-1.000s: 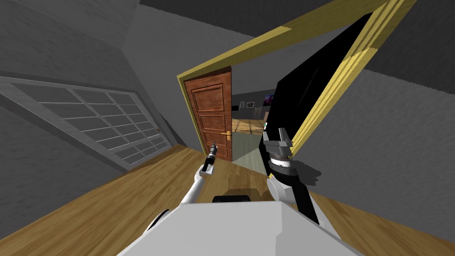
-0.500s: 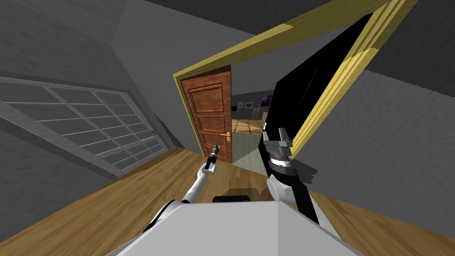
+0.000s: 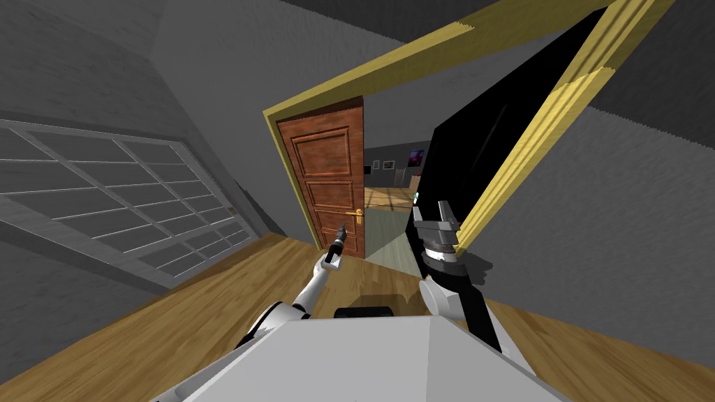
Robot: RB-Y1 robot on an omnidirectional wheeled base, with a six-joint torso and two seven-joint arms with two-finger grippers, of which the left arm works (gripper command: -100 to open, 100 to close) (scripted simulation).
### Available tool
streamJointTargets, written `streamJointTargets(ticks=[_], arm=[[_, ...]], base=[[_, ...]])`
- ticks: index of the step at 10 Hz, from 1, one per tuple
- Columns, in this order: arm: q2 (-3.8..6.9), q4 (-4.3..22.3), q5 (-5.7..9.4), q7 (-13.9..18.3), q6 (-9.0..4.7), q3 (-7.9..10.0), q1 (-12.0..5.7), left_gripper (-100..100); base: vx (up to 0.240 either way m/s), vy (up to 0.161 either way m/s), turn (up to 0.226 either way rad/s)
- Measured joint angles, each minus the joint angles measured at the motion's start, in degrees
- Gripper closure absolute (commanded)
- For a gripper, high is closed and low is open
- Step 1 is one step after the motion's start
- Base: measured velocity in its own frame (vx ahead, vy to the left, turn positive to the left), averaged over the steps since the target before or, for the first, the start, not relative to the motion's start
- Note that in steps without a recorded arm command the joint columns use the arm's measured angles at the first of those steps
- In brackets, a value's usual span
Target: Push the door open
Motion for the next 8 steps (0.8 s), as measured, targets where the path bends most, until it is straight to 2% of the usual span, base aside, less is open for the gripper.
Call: streamJointTargets(ticks=[1, 8], arm=[[-0.11, 1.9, -0.01, 0.1, 0.00, -0.06, -1.25, -100], [-1.37, 10.3, -0.34, 0.3, 0.36, -0.90, -6.54, -100]], base=[[0.059, 0.038, -0.038], [0.071, 0.043, -0.045]])
